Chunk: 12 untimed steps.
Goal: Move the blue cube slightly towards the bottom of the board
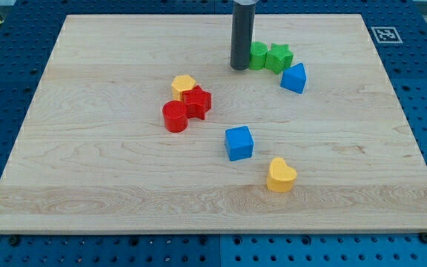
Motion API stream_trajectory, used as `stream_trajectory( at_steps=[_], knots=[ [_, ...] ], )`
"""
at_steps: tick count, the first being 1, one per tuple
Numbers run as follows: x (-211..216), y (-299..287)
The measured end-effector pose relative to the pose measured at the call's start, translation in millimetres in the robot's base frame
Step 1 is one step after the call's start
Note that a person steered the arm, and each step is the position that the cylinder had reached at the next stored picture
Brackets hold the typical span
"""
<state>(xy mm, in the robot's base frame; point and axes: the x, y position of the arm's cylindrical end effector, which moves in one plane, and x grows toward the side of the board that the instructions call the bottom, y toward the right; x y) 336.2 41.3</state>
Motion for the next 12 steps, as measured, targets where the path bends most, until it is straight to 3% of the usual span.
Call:
stream_trajectory(
  at_steps=[7, 11, 12],
  knots=[
    [91.2, 13.9],
    [154.0, -42.6],
    [190.0, -44.9]
  ],
)
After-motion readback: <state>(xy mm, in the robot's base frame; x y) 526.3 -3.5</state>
